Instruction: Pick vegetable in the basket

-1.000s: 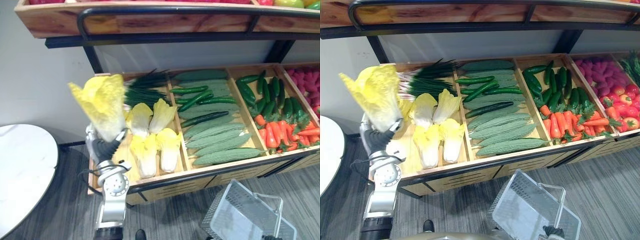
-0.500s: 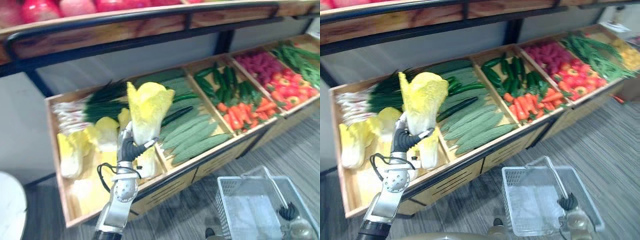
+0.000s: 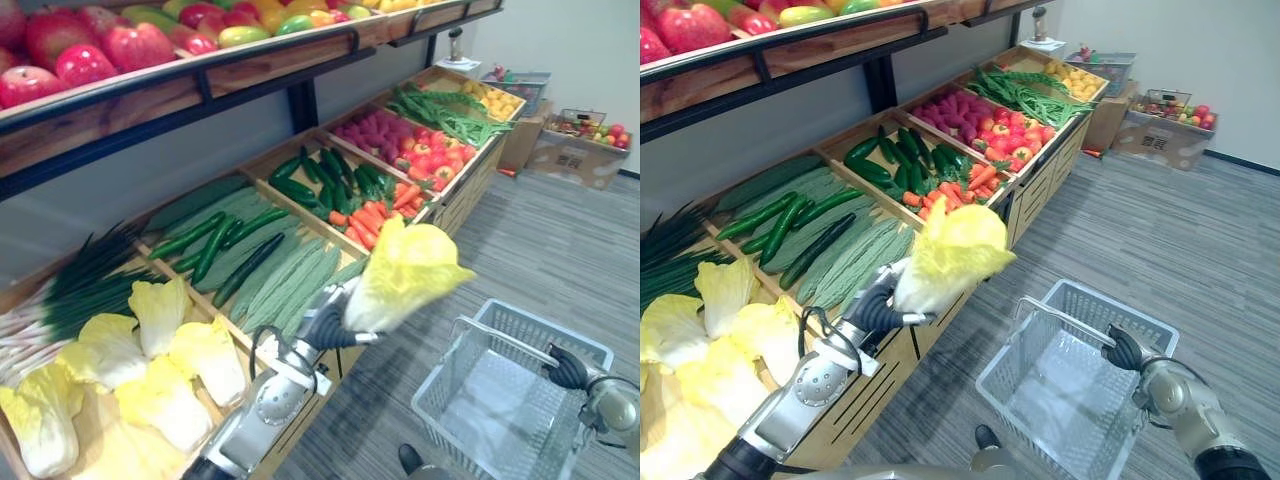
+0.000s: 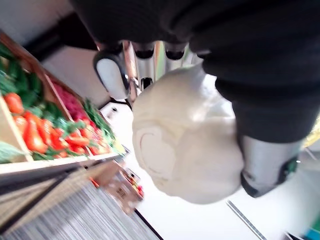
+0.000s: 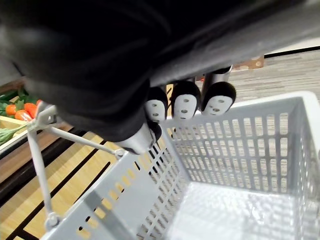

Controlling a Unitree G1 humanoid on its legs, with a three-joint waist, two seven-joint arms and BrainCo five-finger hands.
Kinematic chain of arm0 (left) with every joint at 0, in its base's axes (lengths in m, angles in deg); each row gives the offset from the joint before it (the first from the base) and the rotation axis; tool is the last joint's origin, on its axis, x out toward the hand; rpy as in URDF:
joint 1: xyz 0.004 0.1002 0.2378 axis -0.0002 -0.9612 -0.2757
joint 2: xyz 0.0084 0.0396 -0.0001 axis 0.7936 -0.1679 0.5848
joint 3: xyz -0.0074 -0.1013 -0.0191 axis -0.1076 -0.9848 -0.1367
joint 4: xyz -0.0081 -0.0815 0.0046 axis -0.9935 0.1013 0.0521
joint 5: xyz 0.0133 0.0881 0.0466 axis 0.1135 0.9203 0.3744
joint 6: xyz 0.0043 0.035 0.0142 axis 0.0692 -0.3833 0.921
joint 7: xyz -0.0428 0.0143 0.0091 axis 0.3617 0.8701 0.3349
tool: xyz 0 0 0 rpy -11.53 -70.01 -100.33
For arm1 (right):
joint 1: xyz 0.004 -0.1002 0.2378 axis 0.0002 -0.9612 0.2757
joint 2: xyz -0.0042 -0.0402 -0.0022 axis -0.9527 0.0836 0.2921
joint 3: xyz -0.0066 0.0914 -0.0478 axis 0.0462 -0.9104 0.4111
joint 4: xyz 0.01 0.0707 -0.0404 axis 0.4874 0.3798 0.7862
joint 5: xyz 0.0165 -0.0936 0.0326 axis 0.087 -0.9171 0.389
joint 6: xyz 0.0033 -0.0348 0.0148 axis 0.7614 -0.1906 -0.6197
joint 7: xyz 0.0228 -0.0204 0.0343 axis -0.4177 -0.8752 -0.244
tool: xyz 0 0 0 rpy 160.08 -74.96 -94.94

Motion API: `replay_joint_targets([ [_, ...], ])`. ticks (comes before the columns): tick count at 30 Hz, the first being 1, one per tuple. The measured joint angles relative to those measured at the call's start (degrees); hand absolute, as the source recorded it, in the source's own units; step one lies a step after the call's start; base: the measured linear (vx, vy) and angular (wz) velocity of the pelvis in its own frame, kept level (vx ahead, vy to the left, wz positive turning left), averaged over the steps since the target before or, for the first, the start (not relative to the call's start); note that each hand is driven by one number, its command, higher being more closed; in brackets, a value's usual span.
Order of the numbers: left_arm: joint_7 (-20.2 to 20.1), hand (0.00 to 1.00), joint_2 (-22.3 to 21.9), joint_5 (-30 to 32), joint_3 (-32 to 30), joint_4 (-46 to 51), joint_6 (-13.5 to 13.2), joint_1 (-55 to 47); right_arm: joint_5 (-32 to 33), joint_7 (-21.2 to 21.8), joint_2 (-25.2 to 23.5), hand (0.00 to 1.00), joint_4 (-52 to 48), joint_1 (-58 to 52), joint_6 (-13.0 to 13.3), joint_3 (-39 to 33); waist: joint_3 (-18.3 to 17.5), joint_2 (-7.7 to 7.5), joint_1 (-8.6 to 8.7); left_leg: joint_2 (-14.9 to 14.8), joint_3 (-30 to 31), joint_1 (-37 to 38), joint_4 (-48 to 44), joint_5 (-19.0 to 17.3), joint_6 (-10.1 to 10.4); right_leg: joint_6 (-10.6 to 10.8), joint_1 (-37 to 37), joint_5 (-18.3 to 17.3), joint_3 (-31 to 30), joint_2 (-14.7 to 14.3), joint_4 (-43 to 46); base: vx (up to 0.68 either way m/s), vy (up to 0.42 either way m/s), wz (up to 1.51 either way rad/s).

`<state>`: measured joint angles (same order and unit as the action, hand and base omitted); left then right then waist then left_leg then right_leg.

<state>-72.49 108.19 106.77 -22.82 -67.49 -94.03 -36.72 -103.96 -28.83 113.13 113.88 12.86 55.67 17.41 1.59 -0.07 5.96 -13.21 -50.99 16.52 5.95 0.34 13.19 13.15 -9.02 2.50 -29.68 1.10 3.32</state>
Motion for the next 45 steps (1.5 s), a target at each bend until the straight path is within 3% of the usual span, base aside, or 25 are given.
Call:
replay_joint_targets([
  [8,-4.04,1.00,3.88,-4.25,10.57,0.96,-3.38,8.63,1.57,-0.06,1.53,1.00,-10.61,0.43,2.89,3.15,-1.58,0.66,0.09,-2.16,-6.79,2.79,-1.18,-0.54,2.28,-1.37,-0.88,1.70,-3.89,-3.97,0.53,0.03,0.017,-0.39],
  [14,-6.33,1.00,5.91,-4.30,15.04,-0.42,-3.74,11.77,5.25,0.35,3.04,1.00,-13.17,1.82,3.21,6.15,-1.43,0.45,0.28,-4.27,-8.61,2.54,-7.69,-3.73,2.19,-1.37,-0.80,1.70,-5.41,-4.51,0.83,-0.01,0.027,-0.17],
  [24,-7.32,1.00,6.02,-0.78,16.07,-13.14,-3.69,13.21,9.45,3.71,8.53,1.00,-20.79,4.46,5.58,12.85,-1.13,0.32,1.59,-5.67,-11.46,2.63,-12.39,-7.02,2.75,-1.30,-1.39,1.77,-8.12,-5.34,0.99,-0.04,0.032,-0.14],
  [32,-7.28,1.00,5.77,3.73,16.75,-18.49,-3.74,15.84,12.12,5.01,9.99,1.00,-21.13,5.75,5.53,12.87,0.75,0.15,2.02,-6.35,-12.48,2.51,-14.24,-7.81,2.31,-1.26,-1.61,1.92,-8.62,-5.45,0.96,-0.02,0.021,-0.05],
  [44,-5.06,1.00,2.28,10.21,16.82,-29.95,-6.29,17.45,13.80,6.16,10.00,1.00,-21.33,9.28,3.90,17.38,1.60,0.07,3.25,-6.77,-13.10,2.13,-15.23,-8.72,2.32,-1.25,-1.89,1.88,-8.84,-5.33,0.25,-0.02,0.017,-0.01],
  [45,-5.02,0.00,1.77,10.42,16.83,-31.10,-6.28,17.77,14.80,6.20,10.00,1.00,-21.35,9.36,3.85,17.38,1.60,0.08,3.41,-6.77,-13.26,2.14,-15.23,-8.73,2.32,-1.25,-1.95,1.88,-8.84,-5.34,0.24,0.00,0.000,0.00],
])
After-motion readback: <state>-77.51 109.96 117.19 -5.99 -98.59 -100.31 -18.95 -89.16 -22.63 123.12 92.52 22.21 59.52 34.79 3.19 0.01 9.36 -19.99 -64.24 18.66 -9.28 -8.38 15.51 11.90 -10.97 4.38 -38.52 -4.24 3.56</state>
